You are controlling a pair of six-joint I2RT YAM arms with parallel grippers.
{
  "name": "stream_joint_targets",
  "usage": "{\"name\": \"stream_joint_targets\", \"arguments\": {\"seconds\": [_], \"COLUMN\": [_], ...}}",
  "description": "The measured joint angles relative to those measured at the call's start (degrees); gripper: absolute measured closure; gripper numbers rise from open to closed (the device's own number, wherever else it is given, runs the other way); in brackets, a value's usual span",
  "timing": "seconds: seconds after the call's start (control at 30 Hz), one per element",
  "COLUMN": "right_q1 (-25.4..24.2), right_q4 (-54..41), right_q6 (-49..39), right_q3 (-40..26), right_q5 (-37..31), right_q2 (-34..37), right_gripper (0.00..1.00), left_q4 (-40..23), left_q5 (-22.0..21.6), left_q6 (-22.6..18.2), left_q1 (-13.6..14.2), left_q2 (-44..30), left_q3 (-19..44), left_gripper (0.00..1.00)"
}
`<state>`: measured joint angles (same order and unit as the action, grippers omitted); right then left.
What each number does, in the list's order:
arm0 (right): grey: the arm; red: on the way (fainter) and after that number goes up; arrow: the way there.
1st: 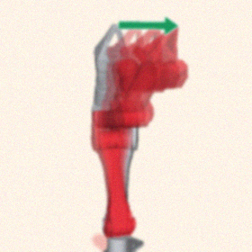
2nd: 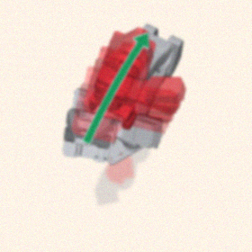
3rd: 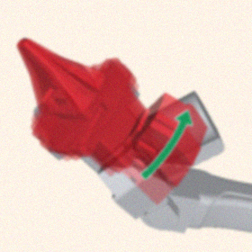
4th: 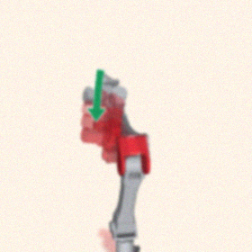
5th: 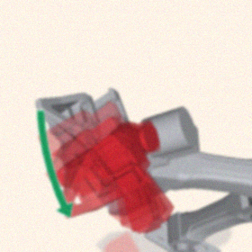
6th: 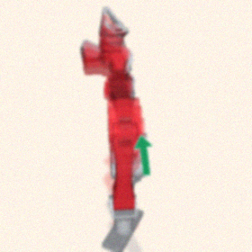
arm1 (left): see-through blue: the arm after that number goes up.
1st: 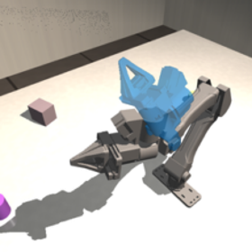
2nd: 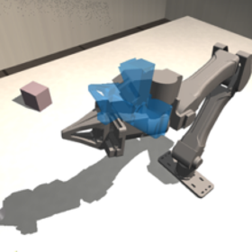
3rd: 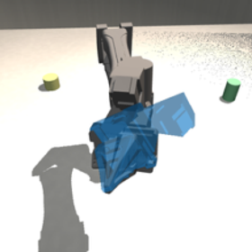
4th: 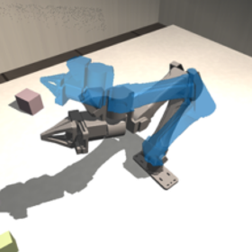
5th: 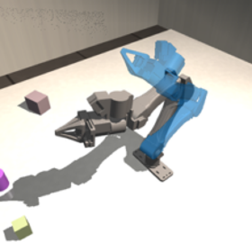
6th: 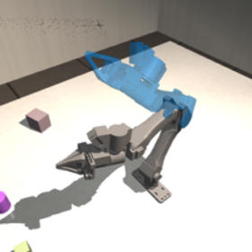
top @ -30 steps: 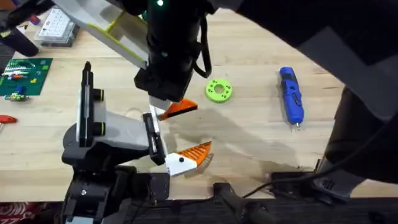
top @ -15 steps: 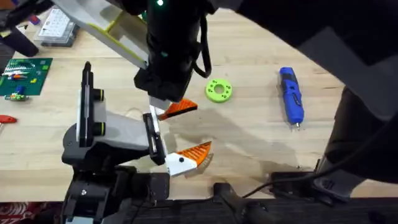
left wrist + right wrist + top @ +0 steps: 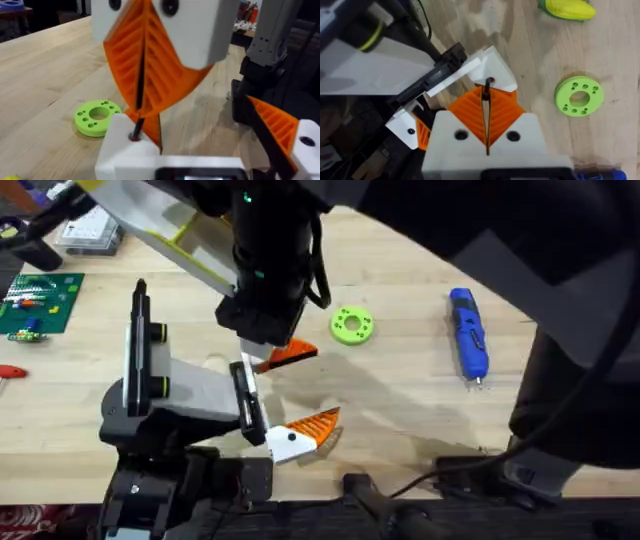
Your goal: Pick up the gripper from the table and insert it into the empty holder that is missing its gripper. Then pick up a screw, insert it into the mounting hole, and use the screwdriver to tighten it. Finally, clean up the table by picking up the vegetable and placing it into the bucket.
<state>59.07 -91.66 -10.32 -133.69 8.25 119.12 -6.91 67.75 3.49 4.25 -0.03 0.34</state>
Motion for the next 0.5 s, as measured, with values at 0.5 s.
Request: {"name": "stream_joint_targets", "arguments": {"seconds": [0.5], "right_q1": [-0.21], "right_q4": [-0.59], "right_q6": [-0.05], "right_q3": [0.00], "right_q5": [0.00], "right_q2": [0.01], "right_gripper": [0.997], "left_q4": [0.01], "left_q5": [0.01], "left_q6": [-0.01], "left_q1": [0.00], "left_q2": [0.00], "left_q3": [0.00], "left_gripper": [0.018]}}
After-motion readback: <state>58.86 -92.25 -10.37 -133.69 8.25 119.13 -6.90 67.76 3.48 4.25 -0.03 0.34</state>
